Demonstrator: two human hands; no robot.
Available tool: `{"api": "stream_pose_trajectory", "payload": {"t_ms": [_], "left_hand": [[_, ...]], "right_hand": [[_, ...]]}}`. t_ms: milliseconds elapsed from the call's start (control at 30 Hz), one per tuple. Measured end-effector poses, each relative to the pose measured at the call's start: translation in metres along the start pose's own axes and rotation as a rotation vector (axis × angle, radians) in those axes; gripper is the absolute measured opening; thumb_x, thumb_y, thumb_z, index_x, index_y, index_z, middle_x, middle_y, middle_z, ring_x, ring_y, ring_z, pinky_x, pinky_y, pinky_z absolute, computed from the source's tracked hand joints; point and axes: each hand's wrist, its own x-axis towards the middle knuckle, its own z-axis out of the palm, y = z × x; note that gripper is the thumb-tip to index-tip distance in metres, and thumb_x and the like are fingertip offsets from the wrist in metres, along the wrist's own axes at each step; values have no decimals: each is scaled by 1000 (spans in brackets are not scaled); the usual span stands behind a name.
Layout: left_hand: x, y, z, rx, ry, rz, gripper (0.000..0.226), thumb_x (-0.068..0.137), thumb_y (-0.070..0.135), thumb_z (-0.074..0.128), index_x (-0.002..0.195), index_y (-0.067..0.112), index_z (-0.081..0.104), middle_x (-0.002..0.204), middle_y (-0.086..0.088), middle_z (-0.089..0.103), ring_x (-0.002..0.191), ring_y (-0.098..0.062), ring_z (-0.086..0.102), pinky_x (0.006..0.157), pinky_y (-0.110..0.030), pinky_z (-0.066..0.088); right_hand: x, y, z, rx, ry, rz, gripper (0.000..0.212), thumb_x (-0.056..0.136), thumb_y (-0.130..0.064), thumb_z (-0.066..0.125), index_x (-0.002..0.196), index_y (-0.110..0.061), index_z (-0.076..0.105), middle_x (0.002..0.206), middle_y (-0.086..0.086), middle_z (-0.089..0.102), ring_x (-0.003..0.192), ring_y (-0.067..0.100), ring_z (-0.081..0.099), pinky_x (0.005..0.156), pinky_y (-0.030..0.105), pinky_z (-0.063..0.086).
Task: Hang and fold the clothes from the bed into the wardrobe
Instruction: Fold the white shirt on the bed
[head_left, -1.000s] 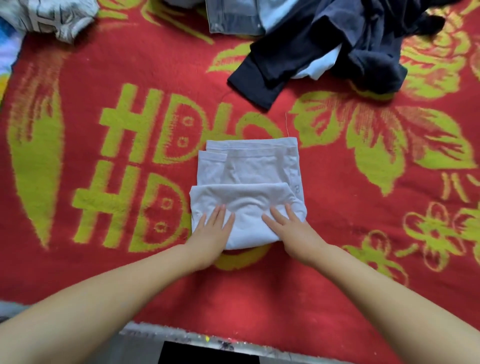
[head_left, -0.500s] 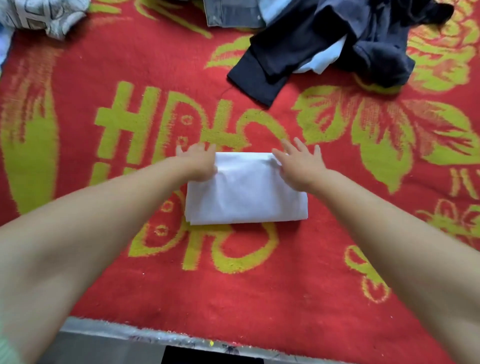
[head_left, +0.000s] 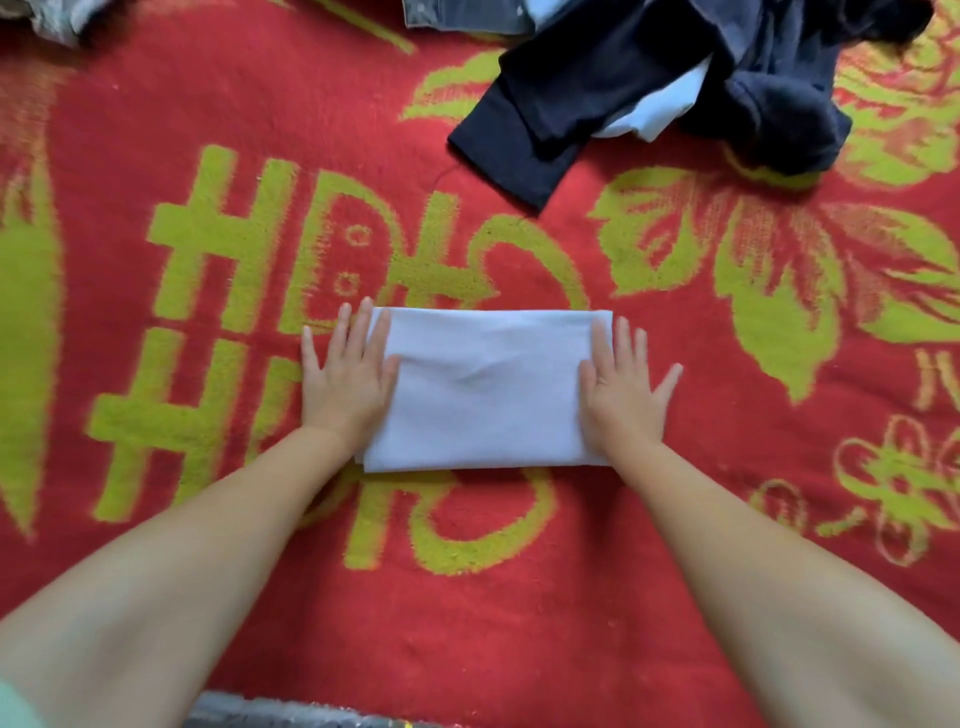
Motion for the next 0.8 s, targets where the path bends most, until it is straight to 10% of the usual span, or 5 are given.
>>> {"api": "stream_pose_trajectory", "payload": {"t_ms": [67,300,533,633,800], "left_hand": [[-10,0,-10,6,20,-6,59,101,41,22,153,13,13,161,-4,4,148,-18,2,116,-55,-1],[-56,80,-9,85,83,358,59,90,35,30,138,5,46,146,-11,43,133,-25,44,103,-60,35],[-62,20,19,125,-72,185,72,90,51,11,149,9,11,157,-5,5,144,-21,3,115,-54,7],[-67,-14,5,154,-73,69,81,85,56,-2,150,7,3,156,-6,-8,143,-18,-13,116,-50,-5],[-83,30,-7,281,57,459,86,63,37,75,136,2,48,145,-16,43,134,-26,43,102,-63,33]], "right_hand": [[-8,7,-9,56,13,106,56,103,-38,21,154,-24,2,162,-2,-4,148,20,-7,113,64,-2],[-56,-55,0,-79,76,-477,55,92,-32,31,139,-8,48,146,13,44,134,33,42,100,68,29],[-41,0,19,-123,-7,-177,56,103,-35,19,153,-18,-1,159,-6,-10,146,14,-13,114,56,-5],[-45,33,-1,-140,4,-111,57,103,-34,18,153,-12,2,162,0,1,148,18,-7,115,60,-2],[-79,-7,-5,-301,34,-588,88,57,-24,76,140,-12,47,148,12,42,136,36,40,95,77,24]]}}
